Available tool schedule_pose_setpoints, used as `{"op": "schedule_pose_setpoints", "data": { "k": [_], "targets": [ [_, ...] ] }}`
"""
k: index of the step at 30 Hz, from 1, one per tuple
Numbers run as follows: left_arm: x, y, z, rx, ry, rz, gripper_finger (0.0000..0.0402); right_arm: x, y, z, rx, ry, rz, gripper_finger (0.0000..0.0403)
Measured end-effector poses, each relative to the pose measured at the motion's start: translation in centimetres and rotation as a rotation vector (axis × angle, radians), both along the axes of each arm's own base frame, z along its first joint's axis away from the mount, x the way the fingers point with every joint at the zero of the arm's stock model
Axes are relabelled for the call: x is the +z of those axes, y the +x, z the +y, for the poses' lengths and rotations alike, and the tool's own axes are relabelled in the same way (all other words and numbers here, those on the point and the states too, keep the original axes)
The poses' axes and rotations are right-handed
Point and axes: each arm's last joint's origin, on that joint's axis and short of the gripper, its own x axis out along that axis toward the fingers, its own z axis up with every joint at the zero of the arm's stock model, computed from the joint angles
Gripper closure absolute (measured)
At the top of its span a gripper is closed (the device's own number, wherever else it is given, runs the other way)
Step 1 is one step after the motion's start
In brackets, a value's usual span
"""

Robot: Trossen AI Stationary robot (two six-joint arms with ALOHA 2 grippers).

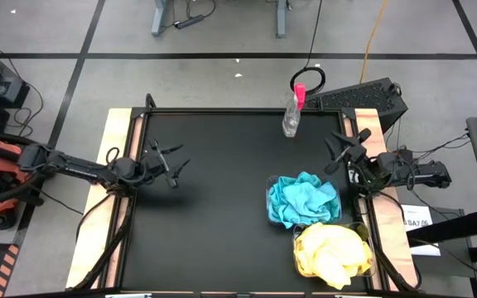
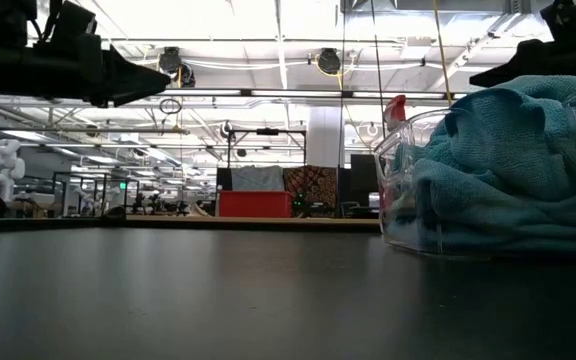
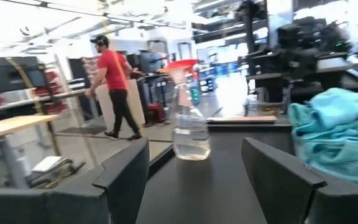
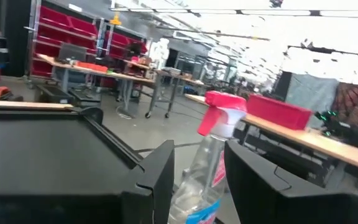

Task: Sort microfiber towel by color & place in baskets
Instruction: Return to Home Position

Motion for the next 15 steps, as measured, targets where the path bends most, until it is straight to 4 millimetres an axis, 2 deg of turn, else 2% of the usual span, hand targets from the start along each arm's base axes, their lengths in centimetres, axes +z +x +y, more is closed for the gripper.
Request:
{"op": "schedule_pose_setpoints", "data": {
  "k": [8, 15],
  "targets": [
    [0.2, -1.1, 0.3, 0.08, -0.013, 0.011, 0.0139, 0.1, 0.0, 0.0, 0.017, -0.021, 0.01, 0.0271],
    [0.5, -2.3, 0.5, 0.122, -0.048, 0.133, 0.0139, 0.1, 0.1, 0.1, 0.066, -0.032, 0.008, 0.0271]
  ]
}}
